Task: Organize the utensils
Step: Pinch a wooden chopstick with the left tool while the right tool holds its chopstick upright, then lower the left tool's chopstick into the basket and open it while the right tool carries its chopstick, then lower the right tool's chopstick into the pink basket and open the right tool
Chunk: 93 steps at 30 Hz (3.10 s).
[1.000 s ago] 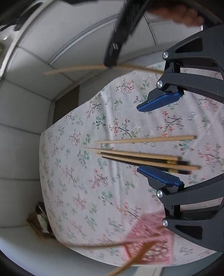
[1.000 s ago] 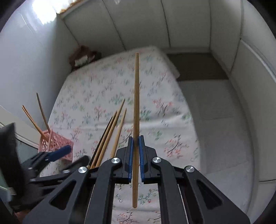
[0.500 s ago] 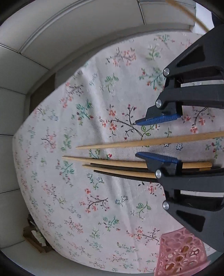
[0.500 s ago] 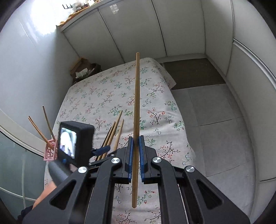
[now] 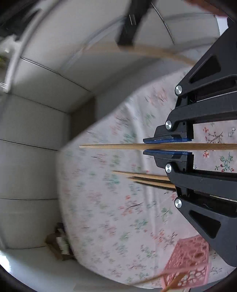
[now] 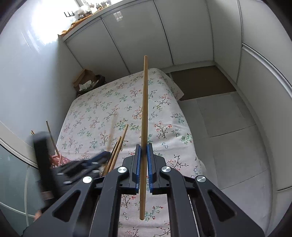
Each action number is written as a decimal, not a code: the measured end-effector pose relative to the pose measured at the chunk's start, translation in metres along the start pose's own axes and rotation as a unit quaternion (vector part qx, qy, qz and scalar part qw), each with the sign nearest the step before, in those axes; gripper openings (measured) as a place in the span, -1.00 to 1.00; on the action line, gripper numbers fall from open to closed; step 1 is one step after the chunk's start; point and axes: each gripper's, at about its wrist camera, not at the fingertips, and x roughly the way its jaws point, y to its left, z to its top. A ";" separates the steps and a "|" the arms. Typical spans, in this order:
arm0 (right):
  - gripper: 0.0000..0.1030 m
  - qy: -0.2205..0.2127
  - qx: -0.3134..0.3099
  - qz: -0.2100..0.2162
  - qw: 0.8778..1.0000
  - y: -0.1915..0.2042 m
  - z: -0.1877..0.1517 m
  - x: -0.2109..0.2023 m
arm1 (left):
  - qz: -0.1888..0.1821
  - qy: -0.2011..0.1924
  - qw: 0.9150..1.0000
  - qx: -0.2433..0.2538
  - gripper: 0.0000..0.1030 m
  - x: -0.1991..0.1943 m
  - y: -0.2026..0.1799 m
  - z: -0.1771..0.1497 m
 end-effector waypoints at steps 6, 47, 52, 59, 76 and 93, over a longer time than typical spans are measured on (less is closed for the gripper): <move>-0.87 -0.011 -0.013 0.006 1.000 0.014 -0.003 0.000 | -0.030 -0.110 0.993 -0.003 -0.89 -0.063 0.024 0.009; -0.87 -0.053 -0.044 0.045 0.997 0.058 -0.008 0.001 | 0.057 -0.238 0.969 -0.039 -0.24 -0.131 0.152 -0.024; -0.87 -0.057 -0.052 0.049 0.996 0.069 -0.012 0.005 | 0.054 -0.248 0.964 -0.079 0.39 -0.172 0.155 -0.022; -0.87 -0.086 -0.077 0.072 0.991 0.104 -0.023 0.009 | 0.093 -0.138 0.977 -0.131 0.60 -0.174 0.168 -0.020; -0.86 -0.204 -0.065 0.161 0.963 0.225 -0.032 0.035 | 0.071 -0.108 0.957 -0.259 0.60 -0.183 0.229 -0.027; -0.67 -0.137 -0.150 0.154 0.967 0.249 -0.070 0.079 | 0.069 -0.102 0.949 -0.291 0.62 -0.183 0.242 -0.030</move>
